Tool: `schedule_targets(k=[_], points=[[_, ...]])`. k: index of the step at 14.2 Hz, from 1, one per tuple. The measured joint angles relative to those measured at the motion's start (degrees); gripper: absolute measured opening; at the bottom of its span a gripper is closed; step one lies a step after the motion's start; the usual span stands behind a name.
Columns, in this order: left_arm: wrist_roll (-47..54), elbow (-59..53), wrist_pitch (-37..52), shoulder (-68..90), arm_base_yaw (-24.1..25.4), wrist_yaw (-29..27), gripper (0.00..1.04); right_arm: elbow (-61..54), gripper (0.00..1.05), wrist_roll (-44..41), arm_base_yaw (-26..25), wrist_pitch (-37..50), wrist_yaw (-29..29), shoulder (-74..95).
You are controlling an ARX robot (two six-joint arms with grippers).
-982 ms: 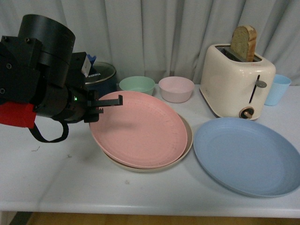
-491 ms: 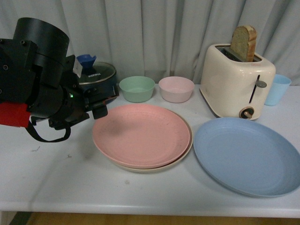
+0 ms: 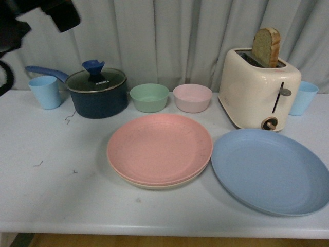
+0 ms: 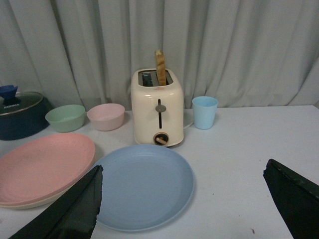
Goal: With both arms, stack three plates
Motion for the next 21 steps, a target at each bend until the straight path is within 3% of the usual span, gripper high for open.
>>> schedule_targets(k=[3, 4, 6, 7, 11, 12, 14, 21], points=[[13.9, -14.6, -8.5, -19.9, 0.6, -0.9, 0.51, 0.0, 0.98, 0.0, 0.0, 0.0, 0.0, 0.0], [16.3, -19.0, -12.1, -29.9, 1.6, -0.3, 0.37, 0.0, 0.98, 0.0, 0.0, 0.0, 0.0, 0.0], [17.9, -24.0, -11.2, -38.8, 4.0, 2.0, 0.10, 0.0, 0.98, 0.0, 0.0, 0.0, 0.0, 0.0], [18.0, -25.7, -11.4, -39.8, 4.6, 2.7, 0.01, 0.0, 0.98, 0.0, 0.0, 0.0, 0.0, 0.0], [18.2, -31.4, -13.2, -47.2, 7.5, 5.6, 0.02, 0.0, 0.98, 0.0, 0.0, 0.0, 0.0, 0.0], [18.3, -32.9, -14.7, -49.6, 10.4, 9.6, 0.02, 0.0, 0.98, 0.0, 0.0, 0.0, 0.0, 0.0], [18.2, -34.6, -16.3, -52.3, 13.0, 10.1, 0.02, 0.0, 0.98, 0.0, 0.0, 0.0, 0.0, 0.0], [18.3, -37.9, -23.3, -63.3, 12.5, 10.9, 0.02, 0.0, 0.98, 0.0, 0.0, 0.0, 0.0, 0.0]])
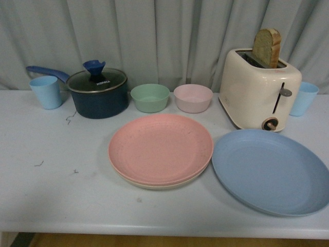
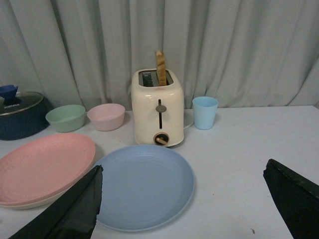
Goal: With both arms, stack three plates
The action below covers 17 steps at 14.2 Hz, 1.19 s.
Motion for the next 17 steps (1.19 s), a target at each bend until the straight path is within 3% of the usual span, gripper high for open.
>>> schedule_targets(k=[12, 13, 14, 17], points=[[0.0, -1.5, -13.3, -15.5, 0.0, 0.0, 0.02, 0.0, 0.98, 0.0, 0.0, 0.0, 0.0, 0.0], [0.0, -1.5, -16.0, -17.3, 0.0, -0.1, 0.02, 0.0, 0.98, 0.0, 0.0, 0.0, 0.0, 0.0], [0.0, -1.5, -24.3, -23.4, 0.0, 0.1, 0.02, 0.0, 0.98, 0.0, 0.0, 0.0, 0.0, 0.0], [0.0, -1.5, -24.0, -25.2, 0.0, 0.0, 0.02, 0.0, 0.98, 0.0, 0.0, 0.0, 0.0, 0.0]])
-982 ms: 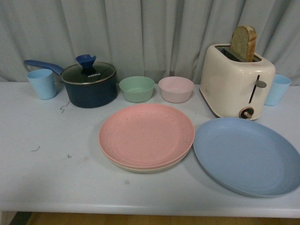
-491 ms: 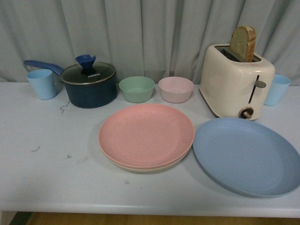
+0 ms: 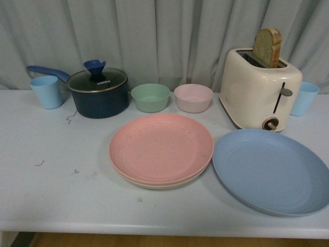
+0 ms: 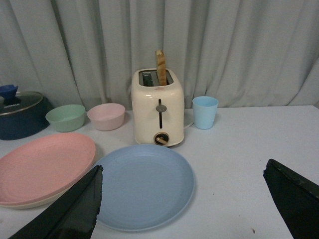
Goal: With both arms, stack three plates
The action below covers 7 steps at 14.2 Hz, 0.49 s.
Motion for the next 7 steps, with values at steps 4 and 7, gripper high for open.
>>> schedule_targets(k=[4, 7], points=[[0.0, 0.0, 0.2, 0.0, 0.0, 0.0, 0.29, 0.0, 0.98, 0.0, 0.0, 0.0, 0.0, 0.0], [0.0, 0.0, 0.2, 0.0, 0.1, -0.1, 0.69, 0.0, 0.98, 19.8, -17.5, 50.6, -45.4, 38.2]])
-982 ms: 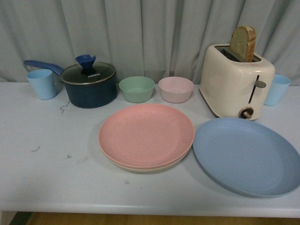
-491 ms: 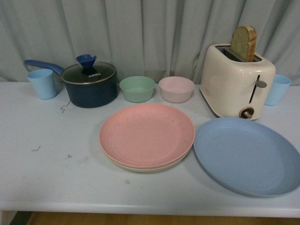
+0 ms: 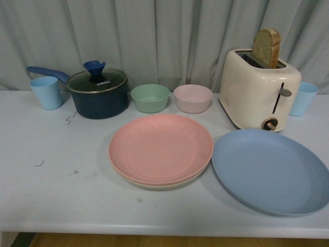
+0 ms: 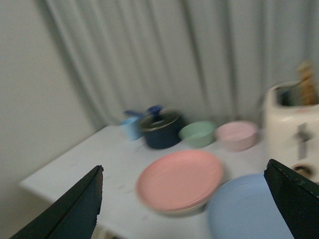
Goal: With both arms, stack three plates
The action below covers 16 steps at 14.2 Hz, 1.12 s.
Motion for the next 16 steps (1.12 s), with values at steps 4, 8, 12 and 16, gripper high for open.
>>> schedule_targets(k=[4, 8, 12, 16], points=[[0.0, 0.0, 0.1, 0.0, 0.0, 0.1, 0.98, 20.4, 0.98, 4.7, -1.6, 23.4, 6.2, 52.3], [0.0, 0.0, 0.1, 0.0, 0.0, 0.1, 0.98, 46.7, 0.98, -10.9, 5.9, -3.5, 38.4, 76.9], [0.0, 0.0, 0.1, 0.0, 0.0, 0.1, 0.98, 52.6, 0.98, -15.5, 11.3, -14.3, 45.1, 78.8], [0.0, 0.0, 0.0, 0.0, 0.0, 0.1, 0.98, 53.8, 0.98, -17.4, 13.9, -20.3, 46.8, 81.5]])
